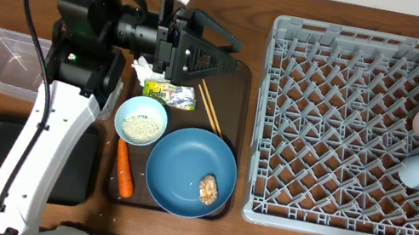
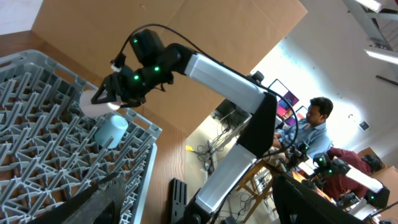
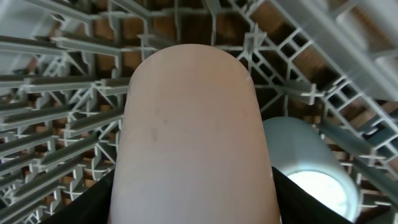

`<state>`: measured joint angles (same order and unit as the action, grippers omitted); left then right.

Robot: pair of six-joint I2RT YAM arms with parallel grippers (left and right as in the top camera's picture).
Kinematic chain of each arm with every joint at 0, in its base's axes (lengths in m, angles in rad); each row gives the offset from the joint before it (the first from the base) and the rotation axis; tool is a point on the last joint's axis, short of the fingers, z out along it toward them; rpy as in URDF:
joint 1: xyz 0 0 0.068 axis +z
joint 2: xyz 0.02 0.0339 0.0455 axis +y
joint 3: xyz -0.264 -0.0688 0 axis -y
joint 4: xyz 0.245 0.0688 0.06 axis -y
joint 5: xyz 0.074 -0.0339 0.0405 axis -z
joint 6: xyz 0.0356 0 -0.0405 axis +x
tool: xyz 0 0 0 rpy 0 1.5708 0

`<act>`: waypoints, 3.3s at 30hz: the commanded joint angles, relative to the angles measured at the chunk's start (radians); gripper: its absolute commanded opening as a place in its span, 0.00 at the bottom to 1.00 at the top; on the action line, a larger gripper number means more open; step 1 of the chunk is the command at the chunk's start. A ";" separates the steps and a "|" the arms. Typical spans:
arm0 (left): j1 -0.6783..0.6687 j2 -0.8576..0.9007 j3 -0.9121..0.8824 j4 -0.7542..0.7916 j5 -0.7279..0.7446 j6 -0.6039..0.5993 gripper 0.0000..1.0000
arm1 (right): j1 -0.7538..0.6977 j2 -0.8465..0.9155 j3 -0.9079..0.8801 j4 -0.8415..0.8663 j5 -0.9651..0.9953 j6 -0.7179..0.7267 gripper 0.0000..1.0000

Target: Sort waste into correct bins and load items into the dishwasher rack

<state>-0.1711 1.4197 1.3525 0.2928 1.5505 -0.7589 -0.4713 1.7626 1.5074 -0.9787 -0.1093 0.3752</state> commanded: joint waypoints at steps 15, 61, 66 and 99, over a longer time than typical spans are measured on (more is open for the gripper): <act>0.009 -0.003 0.009 0.009 -0.018 0.055 0.73 | 0.003 -0.193 0.130 0.022 -0.358 -0.145 0.99; -0.117 0.457 -0.006 -0.967 -1.468 0.724 0.72 | 0.428 -0.364 0.132 -0.237 -0.349 -0.193 0.82; -0.118 0.483 -0.007 -0.980 -1.421 0.726 0.70 | 0.428 -0.364 0.132 -0.237 -0.325 -0.193 0.82; -0.145 0.207 0.122 -1.197 -1.574 0.726 0.06 | 0.428 -0.364 0.132 -0.228 -0.313 -0.191 0.81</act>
<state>-0.3233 1.6882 1.4586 -0.8879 0.1207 -0.0399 -0.0612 1.3998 1.6405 -1.2102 -0.4259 0.1932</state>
